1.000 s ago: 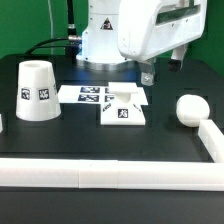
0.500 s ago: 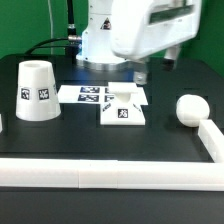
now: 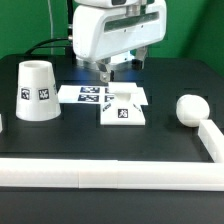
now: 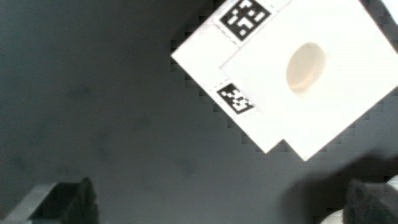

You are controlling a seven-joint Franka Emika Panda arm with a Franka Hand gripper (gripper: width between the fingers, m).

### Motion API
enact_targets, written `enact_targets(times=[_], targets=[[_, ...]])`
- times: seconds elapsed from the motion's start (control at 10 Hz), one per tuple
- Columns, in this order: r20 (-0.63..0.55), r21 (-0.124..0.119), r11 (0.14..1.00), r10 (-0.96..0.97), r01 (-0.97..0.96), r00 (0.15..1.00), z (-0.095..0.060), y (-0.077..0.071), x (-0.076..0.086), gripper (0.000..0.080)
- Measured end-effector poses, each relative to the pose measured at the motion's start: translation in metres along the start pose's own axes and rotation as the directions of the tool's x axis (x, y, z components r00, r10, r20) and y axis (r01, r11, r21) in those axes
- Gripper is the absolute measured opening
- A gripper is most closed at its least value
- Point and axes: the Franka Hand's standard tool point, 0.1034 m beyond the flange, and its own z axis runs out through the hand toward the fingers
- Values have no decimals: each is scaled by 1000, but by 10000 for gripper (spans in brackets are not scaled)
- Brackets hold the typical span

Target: Assemble lamp

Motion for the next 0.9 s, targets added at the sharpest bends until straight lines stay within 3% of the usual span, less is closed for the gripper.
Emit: enact_targets(times=[0.3, 0.4, 0.6, 0.7, 0.9], targets=[[1, 2, 1000, 15, -15, 1000, 1, 0, 0, 700], [-1, 6, 993, 121, -121, 993, 1, -1, -1, 700], [-5, 7, 950, 313, -313, 950, 11, -12, -16, 700], [0, 22, 930, 366, -366, 931, 15, -18, -21, 700], [-1, 29, 881, 472, -471, 882, 14, -18, -18, 700]])
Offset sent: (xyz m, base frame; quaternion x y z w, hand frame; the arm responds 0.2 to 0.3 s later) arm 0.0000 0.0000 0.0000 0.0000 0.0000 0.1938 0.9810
